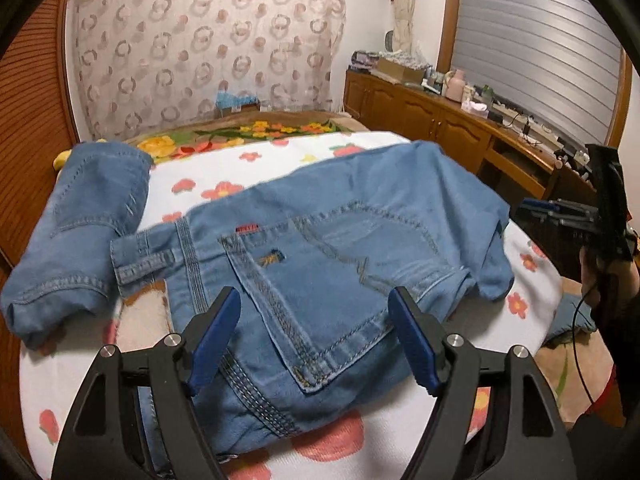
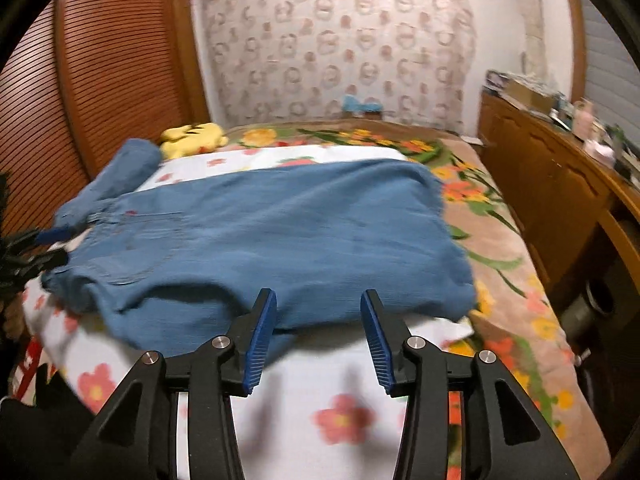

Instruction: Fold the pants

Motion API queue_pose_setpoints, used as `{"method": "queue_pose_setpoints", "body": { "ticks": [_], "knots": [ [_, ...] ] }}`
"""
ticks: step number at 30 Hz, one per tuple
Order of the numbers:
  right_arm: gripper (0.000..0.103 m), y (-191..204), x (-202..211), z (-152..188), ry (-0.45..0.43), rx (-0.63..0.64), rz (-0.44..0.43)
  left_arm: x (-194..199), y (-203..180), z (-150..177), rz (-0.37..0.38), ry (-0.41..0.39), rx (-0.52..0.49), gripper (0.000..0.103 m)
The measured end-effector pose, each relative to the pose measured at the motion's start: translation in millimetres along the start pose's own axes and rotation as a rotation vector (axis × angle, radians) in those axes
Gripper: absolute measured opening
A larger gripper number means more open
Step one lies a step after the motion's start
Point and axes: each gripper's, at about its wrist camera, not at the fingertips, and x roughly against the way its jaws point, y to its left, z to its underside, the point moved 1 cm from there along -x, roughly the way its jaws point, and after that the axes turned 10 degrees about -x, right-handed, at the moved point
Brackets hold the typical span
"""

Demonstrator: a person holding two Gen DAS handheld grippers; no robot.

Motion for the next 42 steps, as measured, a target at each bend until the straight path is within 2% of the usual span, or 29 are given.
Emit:
{"method": "queue_pose_setpoints", "body": {
  "ticks": [8,16,25,26,29,32,34,42],
  "knots": [
    [0.047,-22,-11,-9,0.029,-0.055,0.092,-10,-2,9,0.01,0.027,0.008,0.077],
    [0.047,-16,-27,-26,0.095,-0.034,0.159,-16,-5,14,0.013,0.042,0.006,0.077],
    [0.047,-16,-32,-38,0.085,-0.046,0.178,-16,-5,16,0.016,0.043,0.011,0.077],
    [0.044,-16,-32,-39,0.083,-0.048,0.177,-16,-5,16,0.017,0.043,0.011,0.077],
    [0.022,-16,-34,-38,0.079,-0.042,0.156,-16,-5,16,0.017,0.043,0.012,0.077],
    [0.009,-16,-34,-37,0.077,-0.037,0.144,-16,-5,16,0.016,0.043,0.011,0.077],
    [0.004,-19,-33,-38,0.062,-0.039,0.141,-16,-5,16,0.016,0.043,0.013,0.077],
    [0.002,-24,-11,-54,-0.032,-0.068,0.103,-9,-3,14,0.006,0.03,0.018,0.077]
  ]
}}
